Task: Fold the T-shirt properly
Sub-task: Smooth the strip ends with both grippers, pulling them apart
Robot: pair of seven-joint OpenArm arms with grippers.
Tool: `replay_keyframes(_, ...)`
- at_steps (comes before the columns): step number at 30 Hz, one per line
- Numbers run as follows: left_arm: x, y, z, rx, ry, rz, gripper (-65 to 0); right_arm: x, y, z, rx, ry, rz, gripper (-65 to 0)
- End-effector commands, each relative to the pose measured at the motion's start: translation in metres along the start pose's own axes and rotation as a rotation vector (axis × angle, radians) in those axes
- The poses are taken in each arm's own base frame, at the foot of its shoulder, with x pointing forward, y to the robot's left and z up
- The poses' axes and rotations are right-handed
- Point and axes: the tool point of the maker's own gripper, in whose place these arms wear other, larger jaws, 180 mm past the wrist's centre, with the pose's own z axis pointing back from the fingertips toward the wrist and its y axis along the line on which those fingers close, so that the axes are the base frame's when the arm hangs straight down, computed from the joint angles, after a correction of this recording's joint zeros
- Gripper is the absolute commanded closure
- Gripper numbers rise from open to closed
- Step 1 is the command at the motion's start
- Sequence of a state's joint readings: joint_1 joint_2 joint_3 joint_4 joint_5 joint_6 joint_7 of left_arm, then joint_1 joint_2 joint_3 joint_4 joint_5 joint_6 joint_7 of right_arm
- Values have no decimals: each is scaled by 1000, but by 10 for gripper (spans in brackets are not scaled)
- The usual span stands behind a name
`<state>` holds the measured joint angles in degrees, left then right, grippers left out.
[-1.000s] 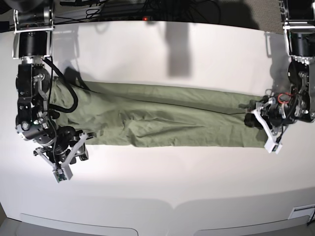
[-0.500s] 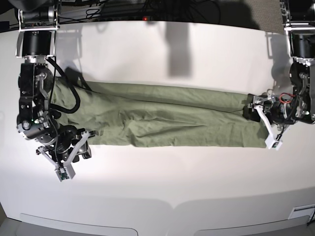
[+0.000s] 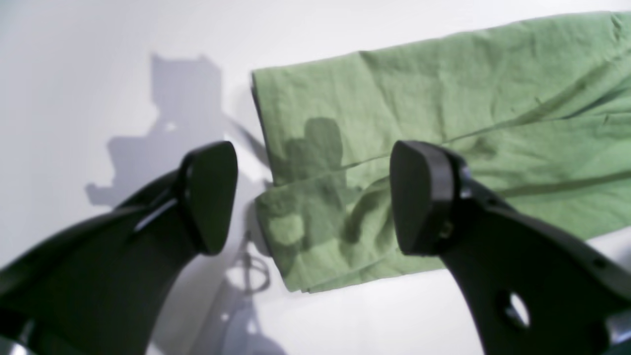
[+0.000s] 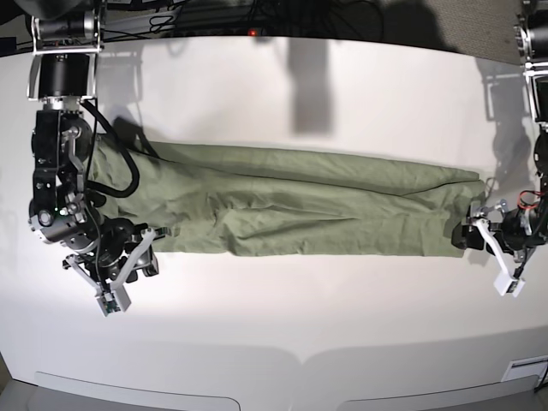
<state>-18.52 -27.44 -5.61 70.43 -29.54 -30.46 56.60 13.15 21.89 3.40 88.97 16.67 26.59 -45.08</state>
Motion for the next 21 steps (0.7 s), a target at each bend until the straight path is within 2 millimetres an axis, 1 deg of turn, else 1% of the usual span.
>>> replay_keyframes(1, 21, 7, 9, 14, -54, -15, -457, 21, -8, 6, -15, -58, 11, -227)
replay_keyframes(6, 21, 12, 10, 42, -57, 25, -457, 20, -8, 6, -15, -56, 11, -227)
replay_keyframes(11, 23, 20, 10, 84, -66, -3, -457, 18, -8, 6, -10, -44, 10, -227)
replay_keyframes(14, 22, 29, 6, 103, -70, 3, -457, 24, 8, 7, 74, -75, 1, -227)
replay_keyframes(16, 12, 38, -1, 93, -34, 39, -457, 33, 22, 11, 147, -116, -1, -227)
replay_keyframes(18, 0, 43, -13, 47, 20, 79, -457, 44, 31, 18, 187, -155, 14, -227)
replay_keyframes(20, -11, 39, -22, -36, 68, 155, -457, 52, 37, 25, 201, -177, 56, -227)
replay_keyframes(21, -15, 33, -25, -92, 86, 190, -457, 56, 41, 30, 210, -188, 87, -227)
